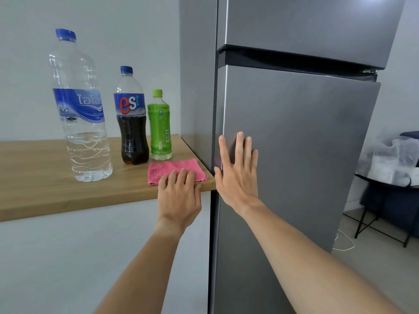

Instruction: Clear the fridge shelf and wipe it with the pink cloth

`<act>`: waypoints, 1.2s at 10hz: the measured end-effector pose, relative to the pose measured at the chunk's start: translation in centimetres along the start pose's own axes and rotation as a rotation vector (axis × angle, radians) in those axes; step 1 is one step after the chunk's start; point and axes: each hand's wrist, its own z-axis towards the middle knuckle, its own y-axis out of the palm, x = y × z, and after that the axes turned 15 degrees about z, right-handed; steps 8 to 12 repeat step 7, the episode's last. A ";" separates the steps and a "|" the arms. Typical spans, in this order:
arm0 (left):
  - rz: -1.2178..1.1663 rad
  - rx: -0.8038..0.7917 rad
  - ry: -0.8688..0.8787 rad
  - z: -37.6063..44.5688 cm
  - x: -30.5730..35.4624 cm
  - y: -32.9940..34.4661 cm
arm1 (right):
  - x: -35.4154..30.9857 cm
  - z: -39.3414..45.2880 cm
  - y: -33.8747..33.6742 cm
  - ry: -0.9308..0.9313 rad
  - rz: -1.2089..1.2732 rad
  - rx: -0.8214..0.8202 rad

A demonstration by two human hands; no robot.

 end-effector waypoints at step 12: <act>-0.006 0.011 -0.015 -0.2 -0.1 0.1 | -0.8 -2.2 -5.8 0.206 0.517 0.173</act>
